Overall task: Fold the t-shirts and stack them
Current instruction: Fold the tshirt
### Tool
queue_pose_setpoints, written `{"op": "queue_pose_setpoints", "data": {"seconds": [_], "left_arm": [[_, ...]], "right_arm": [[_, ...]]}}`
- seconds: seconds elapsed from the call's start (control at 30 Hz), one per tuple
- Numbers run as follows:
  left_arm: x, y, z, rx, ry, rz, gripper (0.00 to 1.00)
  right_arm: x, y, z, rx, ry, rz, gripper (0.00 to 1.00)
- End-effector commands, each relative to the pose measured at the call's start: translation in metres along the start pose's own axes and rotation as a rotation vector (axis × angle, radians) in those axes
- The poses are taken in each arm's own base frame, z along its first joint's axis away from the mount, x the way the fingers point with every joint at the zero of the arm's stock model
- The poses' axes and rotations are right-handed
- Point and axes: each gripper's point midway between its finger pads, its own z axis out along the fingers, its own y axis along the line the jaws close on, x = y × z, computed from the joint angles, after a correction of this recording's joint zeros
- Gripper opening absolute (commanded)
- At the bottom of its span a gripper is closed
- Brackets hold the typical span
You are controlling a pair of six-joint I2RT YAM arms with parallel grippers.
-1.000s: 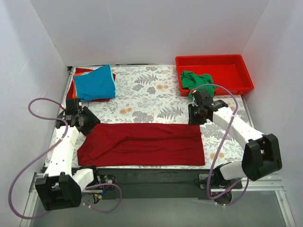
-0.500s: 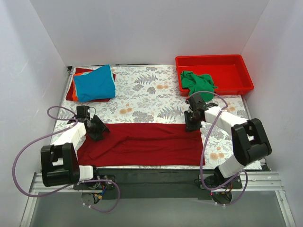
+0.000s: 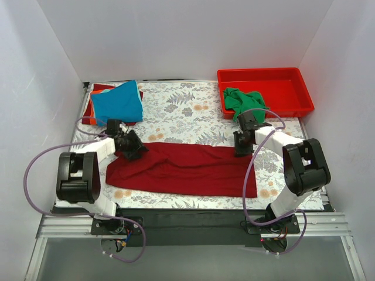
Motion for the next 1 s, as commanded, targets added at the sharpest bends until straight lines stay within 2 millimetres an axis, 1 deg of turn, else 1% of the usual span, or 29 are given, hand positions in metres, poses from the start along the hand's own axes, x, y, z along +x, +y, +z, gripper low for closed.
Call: {"op": "queue_pose_setpoints", "data": {"seconds": [0.0, 0.03, 0.13, 0.2, 0.27, 0.4, 0.43, 0.47, 0.53, 0.57, 0.6, 0.7, 0.77, 0.9, 0.97], "left_arm": [[0.004, -0.021, 0.025, 0.002, 0.03, 0.086, 0.49], [0.005, -0.025, 0.03, 0.002, 0.043, 0.09, 0.49], [-0.002, -0.044, 0.033, 0.03, 0.042, 0.103, 0.49], [-0.004, -0.049, 0.031, 0.036, 0.042, 0.099, 0.49], [-0.004, -0.049, 0.026, 0.026, 0.043, 0.102, 0.49], [-0.001, -0.037, 0.013, -0.027, 0.017, 0.124, 0.49], [-0.001, -0.023, 0.01, -0.09, 0.003, 0.121, 0.49], [0.001, -0.015, 0.008, -0.127, -0.006, 0.123, 0.49], [-0.001, -0.006, 0.0, -0.17, -0.035, 0.133, 0.49], [0.006, 0.002, -0.002, -0.192, -0.024, 0.131, 0.5], [0.005, 0.0, -0.007, -0.183, -0.04, 0.131, 0.5], [0.009, -0.001, -0.013, -0.16, -0.049, 0.13, 0.5], [0.006, -0.008, -0.019, -0.137, -0.066, 0.137, 0.5], [0.0, -0.019, -0.025, -0.104, -0.084, 0.144, 0.5], [-0.003, -0.025, -0.027, -0.09, -0.091, 0.147, 0.5]], "right_arm": [[-0.005, -0.034, 0.01, 0.104, 0.002, 0.036, 0.31], [-0.007, -0.04, 0.008, 0.109, -0.003, 0.045, 0.31], [-0.018, -0.041, 0.002, 0.103, -0.025, 0.036, 0.31], [-0.025, -0.036, -0.002, 0.079, -0.038, 0.027, 0.31], [-0.027, -0.033, -0.007, 0.063, -0.041, 0.025, 0.31], [-0.032, -0.025, -0.019, 0.028, -0.068, 0.025, 0.31], [-0.032, -0.024, -0.023, 0.023, -0.074, 0.025, 0.31], [-0.033, -0.024, -0.025, 0.019, -0.078, 0.026, 0.31], [-0.03, -0.023, -0.03, 0.011, -0.075, 0.035, 0.31], [-0.027, -0.022, -0.031, 0.008, -0.071, 0.035, 0.31], [-0.024, -0.022, -0.032, 0.005, -0.069, 0.038, 0.31], [-0.016, -0.023, -0.036, 0.005, -0.063, 0.041, 0.31], [-0.009, -0.024, -0.037, 0.004, -0.051, 0.045, 0.31], [0.009, -0.024, -0.034, -0.009, -0.017, 0.05, 0.31], [0.013, -0.024, -0.035, -0.012, -0.013, 0.052, 0.31]]}}
